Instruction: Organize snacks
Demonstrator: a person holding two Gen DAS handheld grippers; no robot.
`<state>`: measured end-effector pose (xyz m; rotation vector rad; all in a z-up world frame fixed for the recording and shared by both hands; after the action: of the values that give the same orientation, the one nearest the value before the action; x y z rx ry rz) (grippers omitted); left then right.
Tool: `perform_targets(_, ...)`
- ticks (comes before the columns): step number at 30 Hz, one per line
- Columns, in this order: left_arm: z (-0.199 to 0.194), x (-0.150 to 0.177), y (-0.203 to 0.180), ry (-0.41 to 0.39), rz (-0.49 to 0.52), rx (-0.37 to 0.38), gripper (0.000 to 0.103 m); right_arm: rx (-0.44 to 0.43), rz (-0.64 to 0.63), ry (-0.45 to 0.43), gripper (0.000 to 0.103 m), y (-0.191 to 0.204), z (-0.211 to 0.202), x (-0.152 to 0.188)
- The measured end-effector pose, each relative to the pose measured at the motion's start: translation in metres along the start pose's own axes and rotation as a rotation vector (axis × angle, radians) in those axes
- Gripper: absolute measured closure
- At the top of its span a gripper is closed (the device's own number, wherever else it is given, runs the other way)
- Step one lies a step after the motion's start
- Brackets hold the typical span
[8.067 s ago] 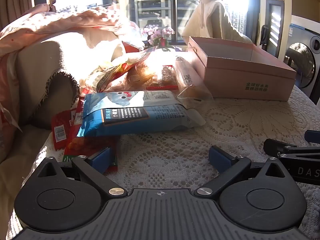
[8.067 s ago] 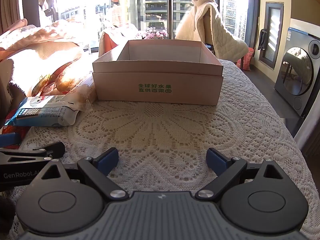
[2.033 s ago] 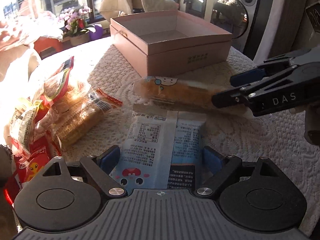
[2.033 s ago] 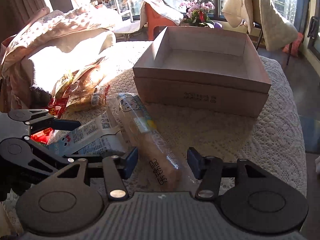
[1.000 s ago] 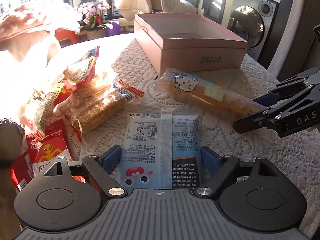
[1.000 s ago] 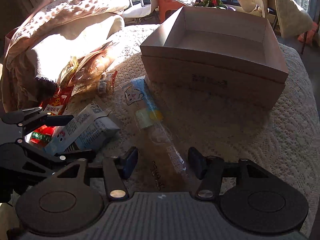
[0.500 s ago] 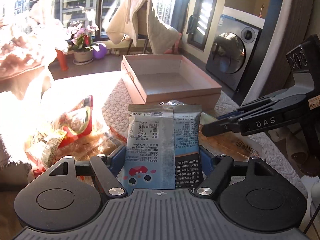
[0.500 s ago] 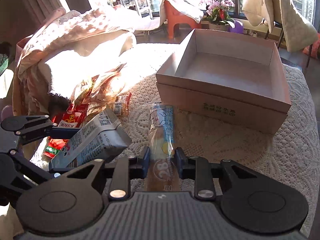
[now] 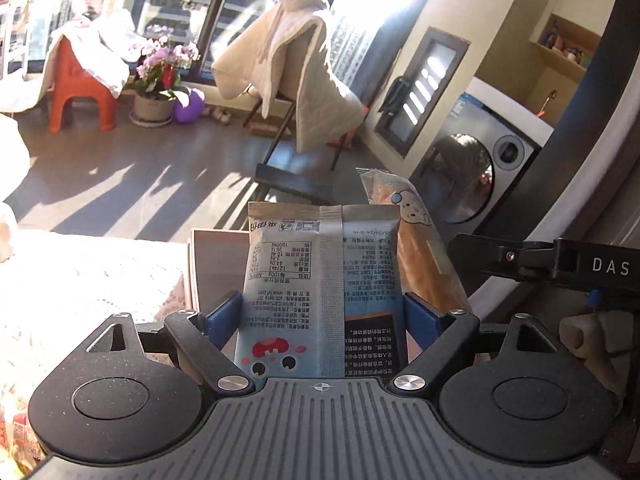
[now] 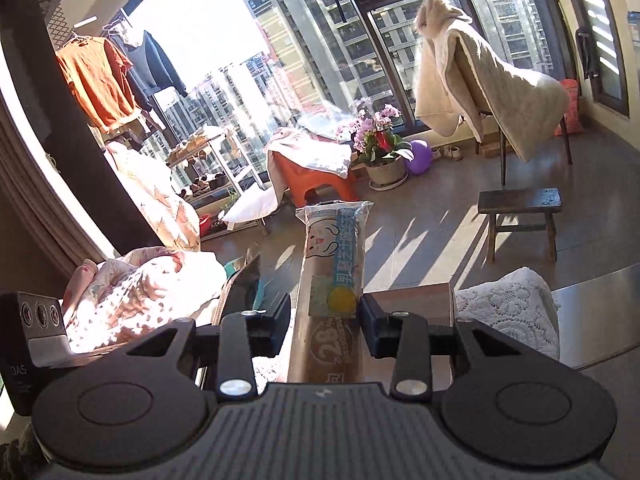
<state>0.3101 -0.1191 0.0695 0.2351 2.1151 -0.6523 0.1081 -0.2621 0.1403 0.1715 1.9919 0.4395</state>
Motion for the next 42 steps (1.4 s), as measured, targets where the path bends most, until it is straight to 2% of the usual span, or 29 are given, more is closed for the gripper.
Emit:
perform_targets(1, 0.006, 0.006, 0.002, 0.021, 0.008, 0.005, 0.015, 0.033, 0.0, 0.024, 0.063, -0.01, 0.046, -0.004)
perform_targets(3, 0.006, 0.014, 0.008, 0.021, 0.036, 0.025, 0.019, 0.043, 0.001, 0.046, 0.063, -0.029, 0.067, -0.004)
perform_targets(4, 0.002, 0.016, 0.012, 0.008, 0.055, 0.02, 0.019, 0.056, -0.003, 0.053, 0.063, -0.039, 0.092, -0.009)
perform_targets(5, -0.001, 0.017, 0.016, -0.006, 0.082, 0.001, 0.019, 0.075, -0.011, 0.056, 0.063, -0.046, 0.099, -0.008)
perform_targets(6, -0.004, 0.017, 0.019, -0.018, 0.107, -0.029, 0.019, 0.111, -0.029, 0.063, 0.063, -0.058, 0.106, -0.003)
perform_targets(8, -0.011, 0.02, 0.03, -0.048, 0.173, -0.143, 0.02, 0.153, -0.047, 0.094, 0.063, -0.071, 0.126, 0.004)
perform_targets(9, -0.014, 0.021, 0.036, -0.052, 0.181, -0.185, 0.02, 0.161, -0.044, 0.115, 0.063, -0.077, 0.139, 0.009)
perform_targets(10, -0.015, 0.024, 0.04, -0.05, 0.17, -0.204, 0.021, 0.16, -0.032, 0.143, 0.063, -0.088, 0.17, 0.006)
perform_targets(11, -0.015, 0.026, 0.046, -0.04, 0.139, -0.211, 0.021, 0.156, -0.022, 0.159, 0.063, -0.088, 0.176, 0.011)
perform_targets(13, -0.016, 0.036, 0.053, -0.002, 0.075, -0.191, 0.021, 0.143, -0.001, 0.192, 0.061, -0.086, 0.197, 0.016)
perform_targets(14, -0.015, 0.042, 0.054, 0.017, 0.052, -0.176, 0.022, 0.146, -0.002, 0.196, 0.06, -0.085, 0.195, 0.02)
perform_targets(17, -0.015, 0.055, 0.05, 0.057, -0.044, -0.092, 0.029, 0.14, -0.028, 0.215, 0.06, -0.08, 0.201, 0.022)
perform_targets(20, -0.026, 0.063, 0.044, 0.07, -0.055, -0.074, 0.021, 0.146, -0.054, 0.249, 0.058, -0.074, 0.193, 0.028)
perform_targets(22, -0.039, 0.07, 0.042, 0.079, -0.092, -0.021, 0.022, 0.17, -0.131, 0.27, 0.058, -0.066, 0.185, 0.034)
perform_targets(23, -0.046, 0.071, 0.042, 0.065, -0.118, 0.004, 0.027, 0.198, -0.19, 0.252, 0.058, -0.062, 0.179, 0.033)
perform_targets(25, -0.067, 0.065, 0.045, 0.004, -0.129, 0.009, 0.03, 0.291, -0.322, 0.149, 0.059, -0.05, 0.161, 0.023)
perform_targets(26, -0.082, 0.06, 0.048, -0.043, -0.104, -0.01, 0.03, 0.302, -0.351, 0.116, 0.059, -0.043, 0.154, 0.019)
perform_targets(27, -0.097, 0.054, 0.05, -0.086, -0.071, -0.035, 0.03, 0.271, -0.348, 0.104, 0.058, -0.032, 0.148, 0.017)
perform_targets(30, -0.135, 0.048, 0.056, -0.143, 0.007, -0.079, 0.03, 0.051, -0.197, 0.228, 0.058, 0.003, 0.152, 0.024)
perform_targets(32, -0.153, 0.053, 0.063, -0.141, 0.04, -0.107, 0.03, -0.029, -0.096, 0.315, 0.059, 0.018, 0.169, 0.035)
perform_targets(33, -0.161, 0.056, 0.068, -0.139, 0.052, -0.127, 0.03, -0.031, -0.055, 0.346, 0.059, 0.022, 0.184, 0.042)
perform_targets(34, -0.168, 0.06, 0.074, -0.137, 0.057, -0.148, 0.03, 0.003, -0.054, 0.345, 0.06, 0.023, 0.197, 0.047)
perform_targets(37, -0.193, 0.071, 0.097, -0.143, 0.049, -0.222, 0.03, 0.111, -0.084, 0.349, 0.075, 0.015, 0.239, 0.065)
perform_targets(38, -0.201, 0.075, 0.105, -0.146, 0.048, -0.249, 0.03, 0.168, -0.083, 0.34, 0.076, 0.006, 0.249, 0.071)
perform_targets(40, -0.219, 0.083, 0.125, -0.137, 0.052, -0.317, 0.03, 0.218, -0.105, 0.3, 0.076, -0.001, 0.25, 0.075)
perform_targets(42, -0.229, 0.092, 0.145, -0.101, 0.052, -0.375, 0.03, 0.202, -0.143, 0.258, 0.076, 0.007, 0.237, 0.074)
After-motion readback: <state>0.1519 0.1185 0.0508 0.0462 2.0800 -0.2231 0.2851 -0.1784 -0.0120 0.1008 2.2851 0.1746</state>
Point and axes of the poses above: each gripper's, at about its wrist camera, not at the fingertips, and z roughly the way its jaws point, y to its left, x to its underside, the point moved 8 cm from there along z, roughly the way its jaws point, and after that the axes turned 12 degrees about -y, right-handed, at the moved point
